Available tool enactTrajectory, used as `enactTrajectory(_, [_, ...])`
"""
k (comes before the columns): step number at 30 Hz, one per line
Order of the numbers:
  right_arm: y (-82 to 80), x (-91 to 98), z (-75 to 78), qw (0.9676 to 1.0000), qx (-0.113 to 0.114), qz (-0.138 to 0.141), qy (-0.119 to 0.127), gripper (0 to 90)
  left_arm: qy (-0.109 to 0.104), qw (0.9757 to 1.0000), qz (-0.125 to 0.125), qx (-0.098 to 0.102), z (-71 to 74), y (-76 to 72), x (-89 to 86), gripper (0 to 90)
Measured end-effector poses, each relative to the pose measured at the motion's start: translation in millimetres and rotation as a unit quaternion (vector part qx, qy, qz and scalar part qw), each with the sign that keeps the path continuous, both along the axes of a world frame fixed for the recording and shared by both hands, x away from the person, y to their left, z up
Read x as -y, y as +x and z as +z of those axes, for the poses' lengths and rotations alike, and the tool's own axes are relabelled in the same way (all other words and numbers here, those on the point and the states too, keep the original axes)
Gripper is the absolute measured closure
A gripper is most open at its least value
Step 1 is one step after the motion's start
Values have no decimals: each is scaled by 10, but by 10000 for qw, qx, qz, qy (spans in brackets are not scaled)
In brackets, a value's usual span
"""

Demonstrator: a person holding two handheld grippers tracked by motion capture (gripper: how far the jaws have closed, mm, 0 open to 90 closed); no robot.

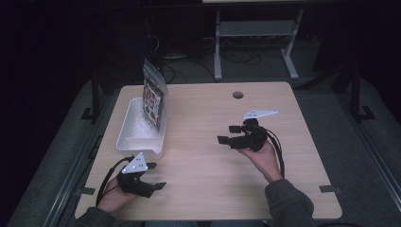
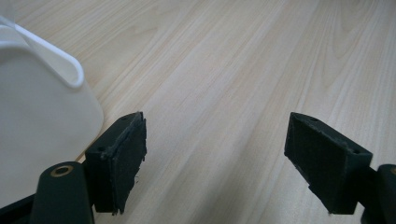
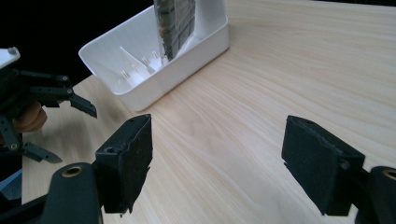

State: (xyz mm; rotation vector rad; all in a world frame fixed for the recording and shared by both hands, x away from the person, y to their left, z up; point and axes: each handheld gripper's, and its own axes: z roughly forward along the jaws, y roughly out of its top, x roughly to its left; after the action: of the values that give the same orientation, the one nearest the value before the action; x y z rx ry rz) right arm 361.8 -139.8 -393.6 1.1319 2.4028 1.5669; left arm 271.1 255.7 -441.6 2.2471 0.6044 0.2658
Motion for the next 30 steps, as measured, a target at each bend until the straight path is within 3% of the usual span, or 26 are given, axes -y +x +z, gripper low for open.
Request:
enactTrajectory(14, [-181, 272, -68, 9999, -92, -70, -32, 235, -47, 10000, 2, -36, -4, 1, 16, 202])
enactTrajectory(30, [-406, 430, -213, 9997, -252, -43, -65, 234, -45, 10000, -18, -48, -4, -1, 20, 202])
